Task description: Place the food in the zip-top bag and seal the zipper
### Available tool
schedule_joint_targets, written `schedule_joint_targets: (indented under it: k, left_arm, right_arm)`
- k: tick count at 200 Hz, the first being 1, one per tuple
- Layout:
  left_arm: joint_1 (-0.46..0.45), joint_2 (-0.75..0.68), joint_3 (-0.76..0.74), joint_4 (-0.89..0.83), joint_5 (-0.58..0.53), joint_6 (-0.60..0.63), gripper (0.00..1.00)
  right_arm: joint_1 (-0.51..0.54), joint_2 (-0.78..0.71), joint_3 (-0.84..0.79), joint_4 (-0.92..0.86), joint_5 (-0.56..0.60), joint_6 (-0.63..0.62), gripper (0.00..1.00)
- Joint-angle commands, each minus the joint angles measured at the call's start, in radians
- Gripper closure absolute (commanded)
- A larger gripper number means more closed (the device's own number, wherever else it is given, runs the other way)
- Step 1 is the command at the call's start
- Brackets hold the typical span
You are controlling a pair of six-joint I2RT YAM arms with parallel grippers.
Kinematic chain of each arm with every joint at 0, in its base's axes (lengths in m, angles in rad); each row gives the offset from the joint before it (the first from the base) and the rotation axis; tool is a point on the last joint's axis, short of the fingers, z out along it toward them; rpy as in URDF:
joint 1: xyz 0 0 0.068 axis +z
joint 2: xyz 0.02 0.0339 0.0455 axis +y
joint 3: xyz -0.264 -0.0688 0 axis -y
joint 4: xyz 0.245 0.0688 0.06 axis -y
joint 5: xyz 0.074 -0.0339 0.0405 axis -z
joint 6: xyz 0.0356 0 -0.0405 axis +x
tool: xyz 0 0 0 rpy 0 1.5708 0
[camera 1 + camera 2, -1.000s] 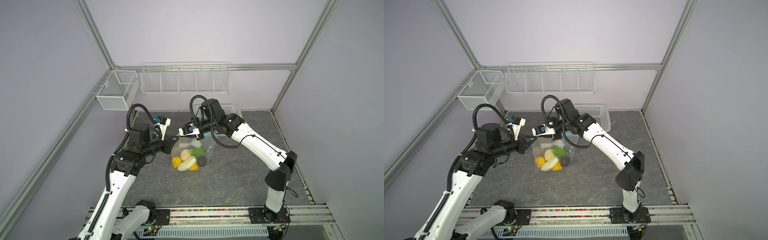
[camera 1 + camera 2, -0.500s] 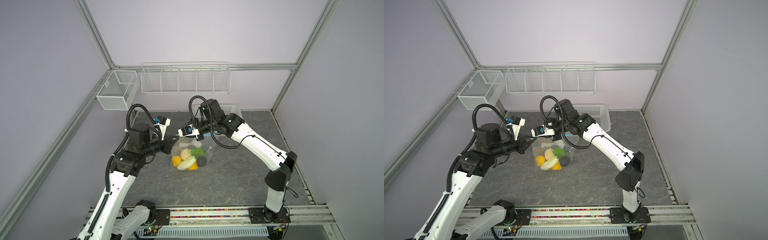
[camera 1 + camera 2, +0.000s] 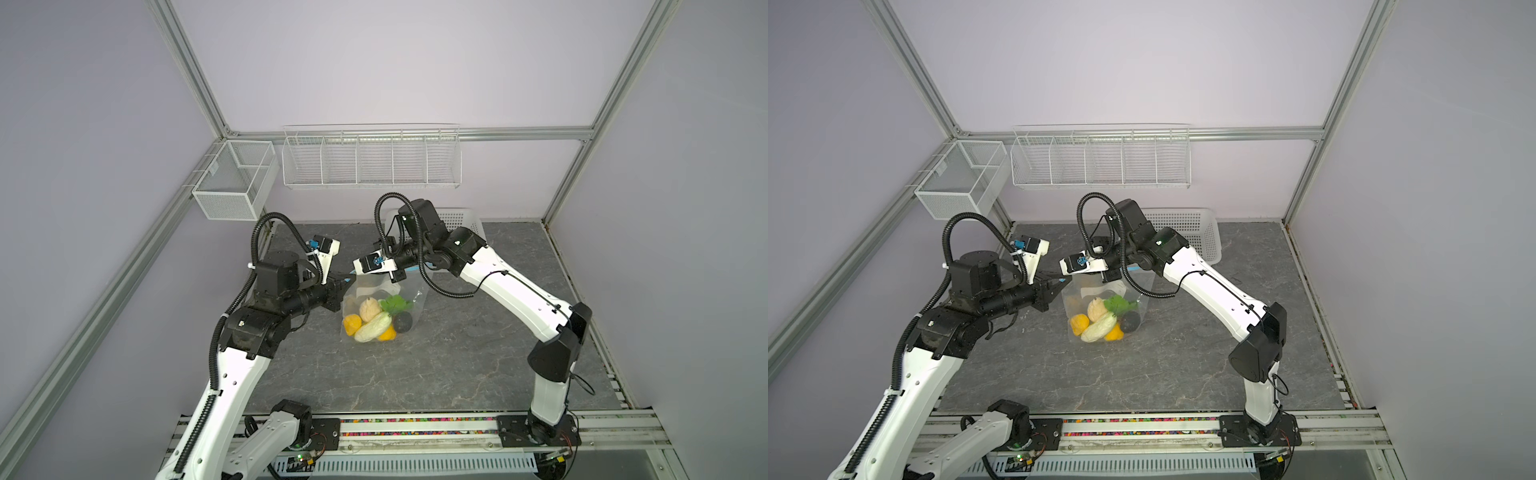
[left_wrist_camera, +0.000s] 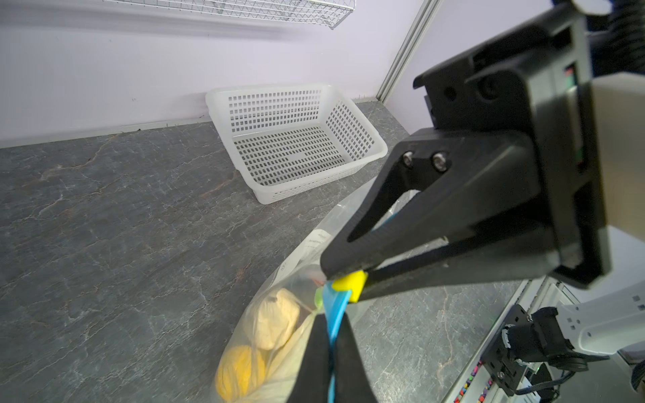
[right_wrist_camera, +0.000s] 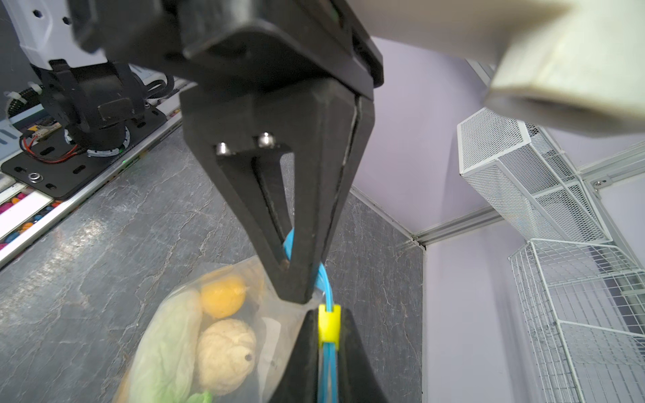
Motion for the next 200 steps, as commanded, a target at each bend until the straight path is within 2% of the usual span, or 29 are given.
schedule_joint_targets:
  k: [1,71,200]
  left_arm:
    - [-0.002,-0.025,-0.031,0.024,-0.077,0.008,1.00]
    - [-0.003,-0.060,-0.084,0.074,-0.266,-0.072,1.00]
    - [0.000,-0.104,-0.118,0.072,-0.517,-0.161,1.00]
  right_arm:
    - [-0.005,0.005,0.019,-0.039,0.001,-0.011,0.92]
    - [-0.025,0.006,0.017,-0.057,0.005,-0.007,0.93]
    - [-0.057,-0.011,0.010,-0.080,0.020,-0.004,0.93]
